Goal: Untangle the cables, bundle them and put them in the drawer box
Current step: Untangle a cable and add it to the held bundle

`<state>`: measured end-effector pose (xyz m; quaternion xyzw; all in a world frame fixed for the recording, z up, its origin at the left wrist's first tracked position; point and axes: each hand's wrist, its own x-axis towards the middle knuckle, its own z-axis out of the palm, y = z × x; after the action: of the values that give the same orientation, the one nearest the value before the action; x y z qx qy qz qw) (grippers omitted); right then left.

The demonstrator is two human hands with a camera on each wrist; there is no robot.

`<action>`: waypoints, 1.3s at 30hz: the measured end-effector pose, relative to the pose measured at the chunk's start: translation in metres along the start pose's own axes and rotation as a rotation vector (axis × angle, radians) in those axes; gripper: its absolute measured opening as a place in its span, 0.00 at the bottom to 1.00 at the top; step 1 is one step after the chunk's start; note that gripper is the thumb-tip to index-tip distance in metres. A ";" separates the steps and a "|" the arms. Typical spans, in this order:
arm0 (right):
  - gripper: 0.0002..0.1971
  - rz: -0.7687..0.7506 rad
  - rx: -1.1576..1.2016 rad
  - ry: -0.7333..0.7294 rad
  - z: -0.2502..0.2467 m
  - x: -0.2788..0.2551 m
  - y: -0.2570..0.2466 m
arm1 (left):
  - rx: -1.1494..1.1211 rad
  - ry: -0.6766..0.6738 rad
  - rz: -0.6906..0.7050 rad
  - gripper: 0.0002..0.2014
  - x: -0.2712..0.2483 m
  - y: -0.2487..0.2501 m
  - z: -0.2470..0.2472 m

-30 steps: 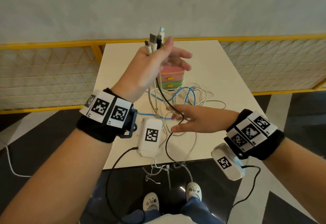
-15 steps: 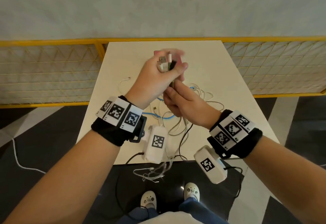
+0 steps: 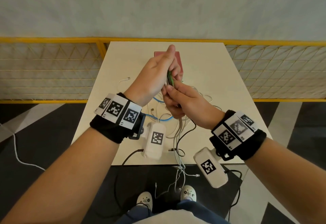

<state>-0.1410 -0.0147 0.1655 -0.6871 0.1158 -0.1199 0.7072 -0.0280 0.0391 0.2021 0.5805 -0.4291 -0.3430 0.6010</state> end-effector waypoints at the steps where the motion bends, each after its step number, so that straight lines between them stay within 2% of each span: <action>1: 0.14 -0.004 -0.001 -0.006 -0.001 0.000 0.000 | 0.035 0.000 0.016 0.21 0.001 0.001 0.001; 3: 0.14 -0.010 -0.003 0.014 -0.003 0.001 0.000 | 0.093 -0.002 0.059 0.22 0.004 0.001 0.002; 5: 0.14 -0.021 0.013 0.073 -0.007 0.003 -0.001 | 0.058 -0.006 0.090 0.19 0.007 0.000 0.002; 7: 0.14 -0.042 0.030 0.107 -0.014 0.005 -0.002 | -0.063 -0.012 0.010 0.15 0.009 -0.002 0.003; 8: 0.14 -0.050 0.026 0.116 -0.016 0.006 -0.002 | -0.071 -0.025 -0.040 0.19 0.011 -0.004 0.004; 11: 0.13 -0.055 0.023 0.110 -0.021 0.008 -0.002 | 0.118 -0.101 -0.062 0.20 0.012 -0.008 0.009; 13: 0.05 -0.080 0.082 0.075 -0.023 0.011 -0.001 | 0.162 -0.060 -0.025 0.23 0.013 -0.005 0.011; 15: 0.07 -0.108 0.090 0.041 -0.024 0.014 0.000 | 0.191 0.010 -0.007 0.24 0.014 -0.003 0.013; 17: 0.06 -0.119 -0.028 0.021 -0.024 0.015 0.004 | 0.165 0.080 0.020 0.26 0.019 -0.003 0.014; 19: 0.11 -0.097 -0.171 0.006 -0.023 0.012 0.012 | 0.027 0.153 0.060 0.25 0.025 -0.005 0.011; 22: 0.13 -0.060 -0.303 -0.028 -0.024 0.008 0.031 | -0.157 0.224 0.049 0.23 0.030 -0.002 0.000; 26: 0.12 -0.013 -0.552 -0.107 -0.026 0.006 0.062 | -0.210 0.272 0.018 0.21 0.030 0.002 -0.010; 29: 0.09 0.053 -0.669 -0.173 -0.031 0.009 0.078 | -0.182 0.235 -0.023 0.23 0.029 0.001 -0.020; 31: 0.09 0.037 -0.620 -0.187 -0.029 0.015 0.077 | -0.124 0.198 -0.034 0.25 0.027 -0.004 -0.023; 34: 0.17 -0.057 -0.429 -0.144 -0.015 0.023 0.055 | -0.063 0.162 -0.054 0.26 0.023 -0.010 -0.022; 36: 0.14 -0.101 -0.322 -0.141 -0.009 0.030 0.045 | -0.058 0.170 -0.076 0.26 0.022 -0.013 -0.022; 39: 0.12 -0.084 -0.335 -0.140 -0.003 0.035 0.049 | -0.117 0.238 -0.088 0.26 0.024 -0.014 -0.028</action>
<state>-0.1086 -0.0273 0.1167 -0.8061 0.0556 -0.0803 0.5837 0.0086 0.0271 0.1921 0.5992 -0.3081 -0.3221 0.6650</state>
